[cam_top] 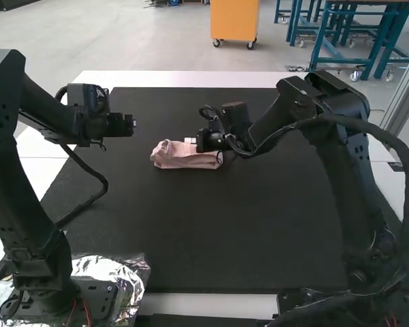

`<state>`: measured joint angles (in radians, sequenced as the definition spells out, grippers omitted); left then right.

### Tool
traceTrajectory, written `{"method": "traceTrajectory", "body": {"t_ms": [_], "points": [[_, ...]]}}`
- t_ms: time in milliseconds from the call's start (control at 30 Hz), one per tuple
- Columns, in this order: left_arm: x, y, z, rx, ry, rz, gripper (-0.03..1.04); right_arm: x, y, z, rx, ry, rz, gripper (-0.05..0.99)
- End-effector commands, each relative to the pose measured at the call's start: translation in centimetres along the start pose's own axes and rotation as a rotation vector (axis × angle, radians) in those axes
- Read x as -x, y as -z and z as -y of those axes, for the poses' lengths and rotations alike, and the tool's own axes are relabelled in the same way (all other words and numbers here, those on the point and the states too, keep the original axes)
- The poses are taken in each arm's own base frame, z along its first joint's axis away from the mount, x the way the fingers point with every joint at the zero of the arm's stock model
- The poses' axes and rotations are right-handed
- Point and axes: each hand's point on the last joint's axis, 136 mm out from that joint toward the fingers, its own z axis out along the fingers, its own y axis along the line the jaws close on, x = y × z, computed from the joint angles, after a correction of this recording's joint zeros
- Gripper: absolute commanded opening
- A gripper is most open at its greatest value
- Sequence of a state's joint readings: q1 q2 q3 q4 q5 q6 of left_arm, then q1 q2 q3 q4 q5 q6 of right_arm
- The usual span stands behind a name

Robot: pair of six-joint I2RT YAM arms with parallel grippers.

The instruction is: Fold the towel.

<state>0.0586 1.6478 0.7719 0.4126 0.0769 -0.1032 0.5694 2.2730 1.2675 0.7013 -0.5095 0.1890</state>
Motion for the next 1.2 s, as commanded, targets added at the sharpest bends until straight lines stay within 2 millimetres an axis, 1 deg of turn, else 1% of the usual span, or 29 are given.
{"method": "traceTrajectory", "body": {"t_ms": [0, 200, 367, 467, 500, 567, 667, 733, 800, 867, 900, 933, 967, 1000, 1067, 1100, 1133, 1167], "points": [[1.1, 0.8, 0.0, 0.007, 0.006, 0.034, 0.97, -0.6, -1.0, -0.6, 0.026, 0.004, -0.002, -0.03], [1.6, 1.1, 0.0, 0.007, 0.006, 0.046, 0.97, -3.2, -2.6, 0.2, 0.018, -0.006, -0.032, -0.03], [2.8, 1.8, 0.1, 0.006, 0.004, 0.077, 0.97, -5.3, -3.8, 1.6, 0.000, -0.020, -0.057, -0.03], [3.5, 2.4, 0.4, 0.003, 0.003, 0.092, 0.97, -5.2, -3.6, 2.0, -0.005, -0.030, -0.052, -0.03], [3.8, 2.7, 0.5, 0.000, 0.000, 0.096, 0.97, -4.6, -3.5, 1.8, -0.002, -0.037, -0.044, -0.03], [4.4, 3.3, 0.8, -0.004, -0.003, 0.107, 0.97, -1.8, -2.7, 0.9, 0.005, -0.033, -0.005, -0.03], [5.6, 4.6, 1.5, -0.015, -0.011, 0.132, 0.97, 2.4, -0.5, -0.2, 0.007, -0.026, 0.061, -0.02], [6.8, 5.8, 1.9, -0.023, -0.010, 0.162, 0.97, 4.9, 0.9, -1.1, 0.011, -0.043, 0.097, -0.02], [8.5, 7.4, 2.2, -0.031, 0.001, 0.212, 0.97, 7.8, 2.8, -2.3, 0.010, -0.035, 0.129, -0.02], [10.3, 9.4, 2.7, -0.043, 0.001, 0.273, 0.97, 11.2, 5.3, -3.6, 0.000, -0.016, 0.175, -0.02], [11.1, 10.4, 3.0, -0.049, -0.002, 0.303, 0.97, 12.7, 6.6, -3.9, -0.018, -0.009, 0.203, 0.01], [11.6, 11.2, 3.3, -0.056, -0.004, 0.321, 0.97, 14.3, 8.0, -4.6, -0.027, -0.001, 0.230, 0.07], [11.9, 11.9, 3.5, -0.062, -0.006, 0.330, 0.97, 15.7, 9.5, -5.3, -0.026, 0.004, 0.253, 0.16], [12.2, 12.7, 3.7, -0.068, -0.008, 0.340, 0.97, 17.2, 11.1, -6.1, -0.033, 0.015, 0.281, 0.28], [12.5, 14.0, 4.2, -0.079, -0.014, 0.358, 0.97, 19.9, 14.4, -7.5, -0.063, 0.039, 0.331, 0.63], [12.9, 14.9, 4.5, -0.085, -0.020, 0.372, 0.97, 21.0, 16.3, -7.9, -0.089, 0.054, 0.361, 0.76], [13.4, 15.9, 4.7, -0.091, -0.027, 0.393, 0.97, 22.0, 18.0, -8.4, -0.107, 0.079, 0.390, 0.87], [13.7, 16.8, 4.9, -0.094, -0.039, 0.410, 0.97, 23.1, 20.0, -8.8, -0.131, 0.094, 0.434, 0.92]]}}
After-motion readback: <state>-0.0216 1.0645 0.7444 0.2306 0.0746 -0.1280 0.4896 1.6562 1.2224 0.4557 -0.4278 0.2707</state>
